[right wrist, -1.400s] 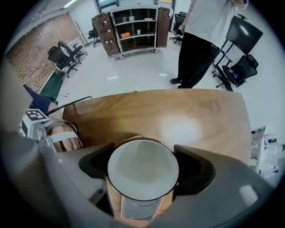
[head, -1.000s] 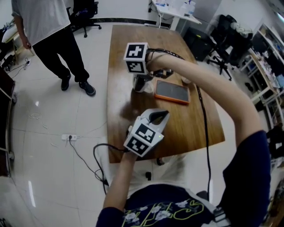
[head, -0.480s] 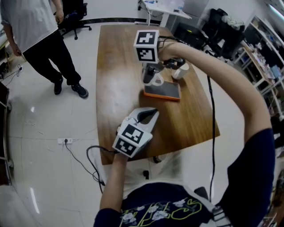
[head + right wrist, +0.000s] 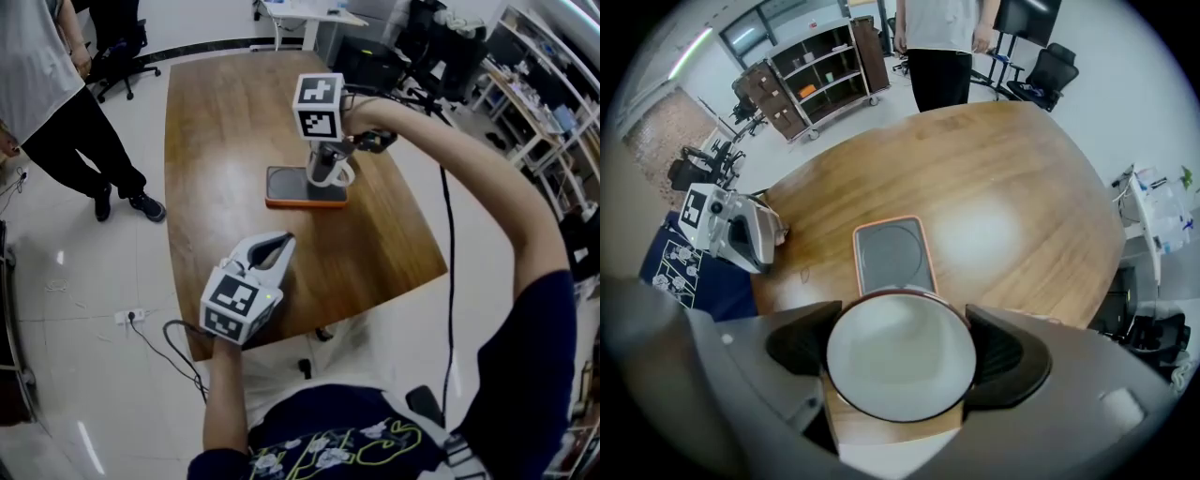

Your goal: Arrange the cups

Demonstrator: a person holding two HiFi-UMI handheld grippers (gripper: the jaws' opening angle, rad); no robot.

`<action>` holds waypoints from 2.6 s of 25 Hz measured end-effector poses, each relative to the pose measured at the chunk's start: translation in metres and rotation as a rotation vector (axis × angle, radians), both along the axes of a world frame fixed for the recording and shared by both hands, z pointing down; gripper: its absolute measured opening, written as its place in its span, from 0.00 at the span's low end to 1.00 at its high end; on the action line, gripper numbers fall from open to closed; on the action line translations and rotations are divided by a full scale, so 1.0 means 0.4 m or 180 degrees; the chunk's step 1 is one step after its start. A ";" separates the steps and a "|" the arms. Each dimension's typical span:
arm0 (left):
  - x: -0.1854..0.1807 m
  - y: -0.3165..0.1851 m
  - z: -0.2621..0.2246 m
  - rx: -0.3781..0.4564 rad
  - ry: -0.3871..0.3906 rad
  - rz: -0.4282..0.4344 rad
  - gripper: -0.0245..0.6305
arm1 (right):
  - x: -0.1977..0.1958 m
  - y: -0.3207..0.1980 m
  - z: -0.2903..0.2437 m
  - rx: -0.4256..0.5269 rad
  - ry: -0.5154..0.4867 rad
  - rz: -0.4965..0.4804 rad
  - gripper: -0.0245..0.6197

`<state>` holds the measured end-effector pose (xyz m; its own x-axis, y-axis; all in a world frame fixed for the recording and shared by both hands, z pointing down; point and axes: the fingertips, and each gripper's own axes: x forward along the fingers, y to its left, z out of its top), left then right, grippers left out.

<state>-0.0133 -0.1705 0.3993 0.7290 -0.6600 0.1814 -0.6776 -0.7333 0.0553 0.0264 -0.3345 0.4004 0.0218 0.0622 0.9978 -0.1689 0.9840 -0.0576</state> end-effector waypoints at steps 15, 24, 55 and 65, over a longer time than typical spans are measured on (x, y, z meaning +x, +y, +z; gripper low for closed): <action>0.009 0.001 -0.007 -0.0010 0.0045 -0.0032 0.04 | 0.053 0.008 0.054 0.0030 0.0031 -0.0080 0.67; 0.003 0.002 -0.005 0.0013 -0.0006 -0.0001 0.04 | 0.050 0.015 0.046 0.0228 -0.0003 -0.0359 0.68; -0.009 -0.005 -0.017 -0.0009 0.0068 -0.0032 0.04 | 0.321 0.303 -0.171 0.2352 -0.4694 0.1464 0.22; -0.012 -0.002 -0.018 -0.0009 0.0028 -0.0002 0.04 | 0.278 0.308 -0.068 0.2159 -0.4458 0.1587 0.04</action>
<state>-0.0182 -0.1713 0.3922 0.7303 -0.6598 0.1768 -0.6775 -0.7328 0.0634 0.1377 -0.2112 0.3732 -0.7590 -0.6477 0.0657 -0.6505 0.7587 -0.0354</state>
